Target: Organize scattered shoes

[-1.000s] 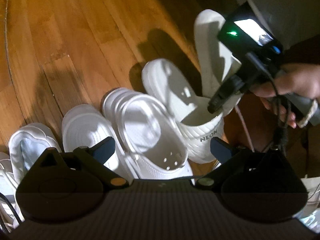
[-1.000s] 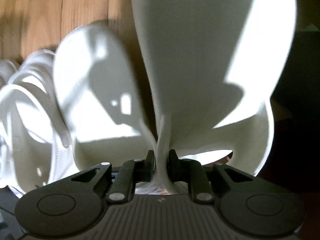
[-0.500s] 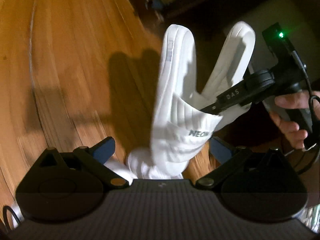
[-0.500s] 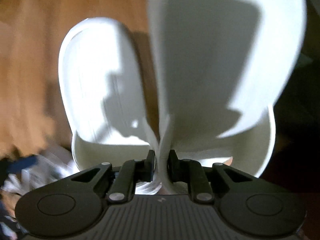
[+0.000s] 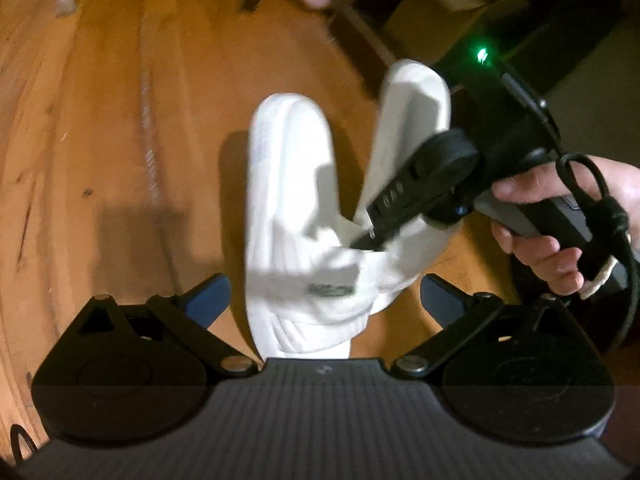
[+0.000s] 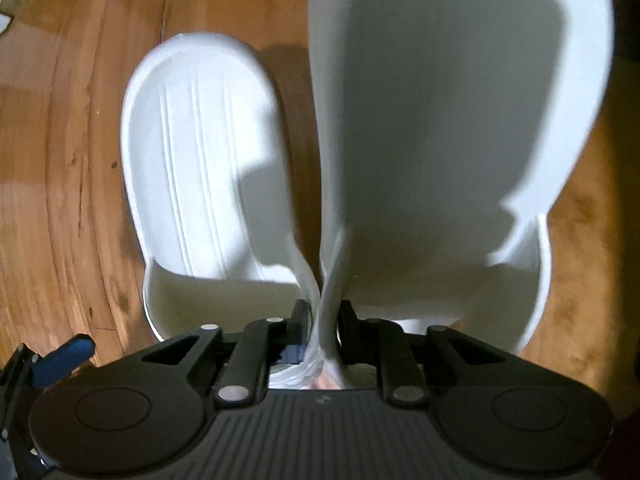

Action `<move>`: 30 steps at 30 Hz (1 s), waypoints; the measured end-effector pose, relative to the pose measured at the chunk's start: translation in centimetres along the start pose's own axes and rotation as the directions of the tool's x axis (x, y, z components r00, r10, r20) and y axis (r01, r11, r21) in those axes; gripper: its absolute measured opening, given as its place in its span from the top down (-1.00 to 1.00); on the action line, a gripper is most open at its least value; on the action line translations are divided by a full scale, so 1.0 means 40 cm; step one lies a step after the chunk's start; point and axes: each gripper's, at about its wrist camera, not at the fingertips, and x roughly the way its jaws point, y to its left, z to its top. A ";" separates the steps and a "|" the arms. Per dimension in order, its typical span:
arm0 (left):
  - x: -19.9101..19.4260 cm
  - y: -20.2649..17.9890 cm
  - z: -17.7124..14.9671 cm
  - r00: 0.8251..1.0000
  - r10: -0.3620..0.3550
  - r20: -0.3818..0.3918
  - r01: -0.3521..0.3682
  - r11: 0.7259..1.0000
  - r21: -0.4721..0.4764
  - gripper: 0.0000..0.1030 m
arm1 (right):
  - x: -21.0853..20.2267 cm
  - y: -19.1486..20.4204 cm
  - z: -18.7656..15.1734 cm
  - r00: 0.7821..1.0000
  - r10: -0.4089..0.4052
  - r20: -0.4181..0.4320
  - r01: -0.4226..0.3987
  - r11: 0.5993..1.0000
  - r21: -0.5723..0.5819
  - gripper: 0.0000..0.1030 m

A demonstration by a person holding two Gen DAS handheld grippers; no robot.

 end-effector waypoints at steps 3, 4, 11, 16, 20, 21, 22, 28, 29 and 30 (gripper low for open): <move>0.027 0.036 0.012 0.999 0.034 -0.003 -0.034 0.999 -0.025 -1.00 | 0.017 0.024 0.018 0.994 -0.044 0.095 0.046 0.999 -0.011 -0.33; 0.028 0.040 0.010 0.999 0.041 -0.007 -0.041 0.999 -0.033 -1.00 | 0.016 0.015 0.019 0.993 -0.038 0.107 0.038 0.999 0.002 -0.33; 0.035 0.012 0.006 0.998 0.067 -0.001 -0.067 0.997 -0.042 -1.00 | -0.117 -0.062 0.051 0.977 0.055 0.206 -0.062 0.998 0.027 -0.60; 0.017 -0.004 -0.013 0.998 0.053 0.035 -0.051 0.998 -0.047 -1.00 | -0.305 -0.099 -0.035 0.902 0.102 0.420 -0.110 0.994 -0.004 -0.71; 0.026 -0.007 -0.025 0.998 0.065 0.018 -0.064 0.997 -0.045 -1.00 | -0.316 -0.174 -0.085 0.820 -0.014 0.573 -0.056 0.993 0.104 -0.81; 0.026 -0.006 -0.029 0.997 0.071 0.016 -0.070 0.997 -0.043 -1.00 | -0.293 -0.190 -0.092 0.815 -0.046 0.578 -0.028 0.992 0.119 -0.81; 0.025 -0.002 -0.033 0.997 0.076 0.013 -0.075 0.996 -0.044 -1.00 | -0.271 -0.208 -0.105 0.817 -0.081 0.571 0.005 0.991 0.133 -0.81; 0.032 0.039 -0.044 0.997 0.075 -0.021 -0.077 0.994 -0.077 -1.00 | -0.071 -0.364 -0.154 0.895 0.007 0.446 -0.141 0.954 0.266 -0.81; 0.032 0.043 -0.044 0.996 0.081 -0.024 -0.082 0.994 -0.077 -1.00 | -0.053 -0.373 -0.157 0.895 0.036 0.444 -0.177 0.944 0.280 -0.88; 0.032 0.047 -0.043 0.996 0.084 -0.025 -0.086 0.993 -0.076 -1.00 | -0.038 -0.379 -0.160 0.895 0.064 0.441 -0.210 0.934 0.291 -0.91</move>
